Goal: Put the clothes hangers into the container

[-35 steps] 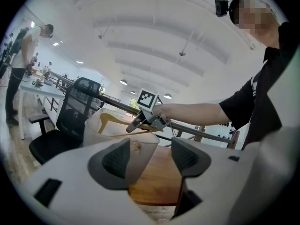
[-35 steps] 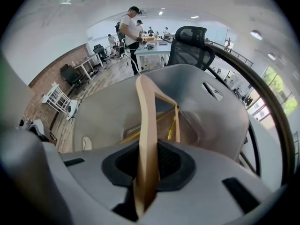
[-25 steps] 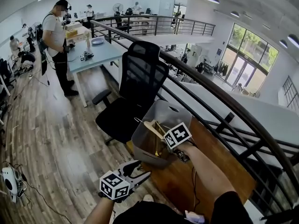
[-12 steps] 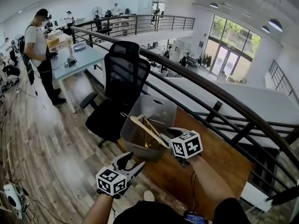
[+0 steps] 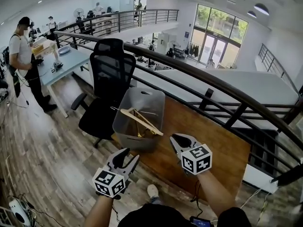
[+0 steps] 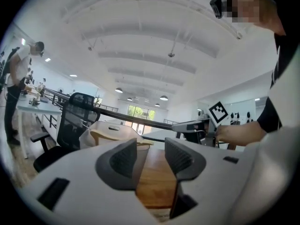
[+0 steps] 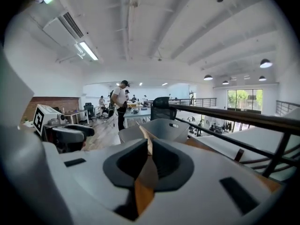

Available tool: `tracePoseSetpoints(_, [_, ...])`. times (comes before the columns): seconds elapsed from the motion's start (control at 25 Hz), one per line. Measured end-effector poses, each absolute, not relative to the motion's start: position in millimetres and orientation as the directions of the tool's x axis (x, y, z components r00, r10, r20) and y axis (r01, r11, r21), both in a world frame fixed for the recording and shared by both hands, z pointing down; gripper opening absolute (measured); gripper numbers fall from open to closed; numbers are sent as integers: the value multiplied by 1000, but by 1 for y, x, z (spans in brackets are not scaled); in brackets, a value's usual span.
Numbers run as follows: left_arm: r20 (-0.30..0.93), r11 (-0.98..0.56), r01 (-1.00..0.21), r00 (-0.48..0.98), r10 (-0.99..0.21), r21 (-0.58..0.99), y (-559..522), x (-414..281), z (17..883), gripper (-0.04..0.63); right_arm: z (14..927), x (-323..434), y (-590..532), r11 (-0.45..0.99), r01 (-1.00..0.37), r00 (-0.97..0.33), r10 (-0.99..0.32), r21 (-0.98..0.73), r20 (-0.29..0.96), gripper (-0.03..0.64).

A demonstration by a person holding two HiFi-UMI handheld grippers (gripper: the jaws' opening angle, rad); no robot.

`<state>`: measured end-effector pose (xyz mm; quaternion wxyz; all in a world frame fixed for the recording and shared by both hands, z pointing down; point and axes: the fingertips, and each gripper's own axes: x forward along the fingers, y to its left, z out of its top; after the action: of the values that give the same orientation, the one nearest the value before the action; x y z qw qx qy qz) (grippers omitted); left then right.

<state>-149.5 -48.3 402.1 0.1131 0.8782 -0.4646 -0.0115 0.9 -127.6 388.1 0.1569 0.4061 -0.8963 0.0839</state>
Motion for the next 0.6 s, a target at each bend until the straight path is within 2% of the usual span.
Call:
tracePoseSetpoints(0.08, [67, -543, -818, 562, -824, 190, -42, -148, 397, 166, 385, 13, -114, 625, -781, -596, -744, 0, 303, -5])
tracePoseSetpoints(0.28, [57, -532, -826, 549, -834, 186, -25, -148, 394, 153, 379, 31, -77, 599, -797, -572, -790, 75, 222, -6])
tracePoseSetpoints(0.44, [42, -503, -846, 517, -855, 176, -17, -150, 391, 138, 371, 57, -62, 578, -815, -570, -812, 39, 124, -6])
tracePoseSetpoints(0.6, [23, -448, -876, 459, -888, 181, -10, -152, 387, 138, 374, 93, -60, 535, -842, -539, -840, -65, 60, -6])
